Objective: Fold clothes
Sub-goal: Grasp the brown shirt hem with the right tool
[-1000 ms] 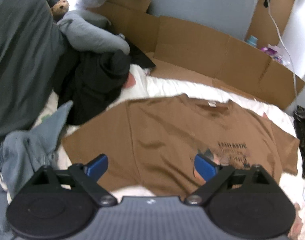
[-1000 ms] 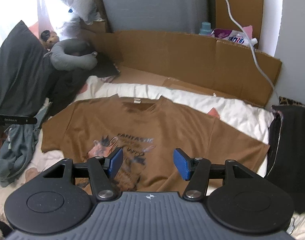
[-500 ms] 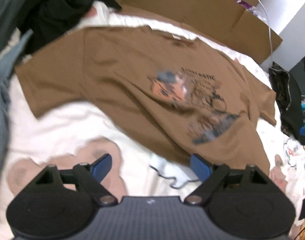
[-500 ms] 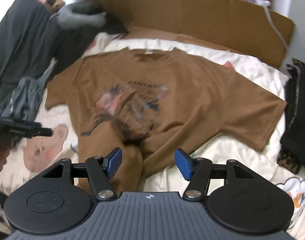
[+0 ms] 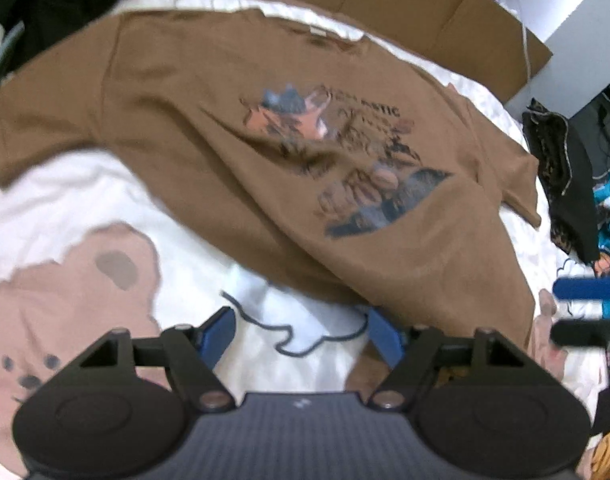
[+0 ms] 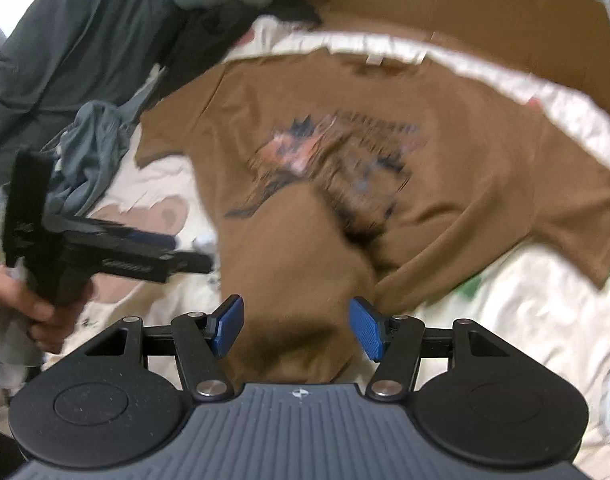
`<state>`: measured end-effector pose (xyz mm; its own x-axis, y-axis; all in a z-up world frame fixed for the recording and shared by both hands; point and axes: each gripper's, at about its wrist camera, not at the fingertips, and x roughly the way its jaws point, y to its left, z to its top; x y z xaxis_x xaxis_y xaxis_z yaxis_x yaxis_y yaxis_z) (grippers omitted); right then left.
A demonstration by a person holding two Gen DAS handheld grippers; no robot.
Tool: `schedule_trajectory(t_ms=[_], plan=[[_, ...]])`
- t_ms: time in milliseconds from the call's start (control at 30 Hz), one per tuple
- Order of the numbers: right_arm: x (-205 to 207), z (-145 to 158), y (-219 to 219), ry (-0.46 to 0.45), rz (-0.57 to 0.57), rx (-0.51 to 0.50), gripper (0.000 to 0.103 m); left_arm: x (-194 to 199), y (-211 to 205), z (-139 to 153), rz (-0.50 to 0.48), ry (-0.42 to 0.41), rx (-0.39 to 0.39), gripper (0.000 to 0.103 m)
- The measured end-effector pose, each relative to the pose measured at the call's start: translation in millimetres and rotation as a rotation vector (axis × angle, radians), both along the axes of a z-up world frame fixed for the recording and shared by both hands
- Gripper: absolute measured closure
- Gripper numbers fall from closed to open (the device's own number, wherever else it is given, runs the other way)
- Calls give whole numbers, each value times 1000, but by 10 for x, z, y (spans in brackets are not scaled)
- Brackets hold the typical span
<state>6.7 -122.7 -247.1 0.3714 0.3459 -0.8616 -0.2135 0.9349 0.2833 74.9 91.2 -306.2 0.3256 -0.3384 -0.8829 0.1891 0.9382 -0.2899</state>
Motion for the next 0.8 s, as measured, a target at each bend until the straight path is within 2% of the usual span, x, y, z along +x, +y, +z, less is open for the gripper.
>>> schedule_trajectory(t_ms=[100, 233, 367, 500, 600, 667, 800], plan=[[-37, -56, 95, 7, 30, 19, 38, 18, -81, -58, -3, 19, -25, 35], [-75, -217, 226, 36, 69, 18, 38, 43, -189, -135, -7, 43, -59, 51], [-103, -393, 311, 86, 79, 26, 38, 93, -210, -108, -2, 42, -76, 52], [-71, -425, 443, 71, 115, -3, 38, 146, -217, -64, 4, 36, -90, 52], [38, -461, 413, 79, 65, 1, 41, 186, -223, -31, 8, 32, -101, 52], [116, -474, 316, 99, 9, 20, 71, 213, -226, -8, 11, 29, -108, 52], [180, -475, 77, 106, -81, 20, 98, 267, -234, 36, 17, 24, -122, 52]])
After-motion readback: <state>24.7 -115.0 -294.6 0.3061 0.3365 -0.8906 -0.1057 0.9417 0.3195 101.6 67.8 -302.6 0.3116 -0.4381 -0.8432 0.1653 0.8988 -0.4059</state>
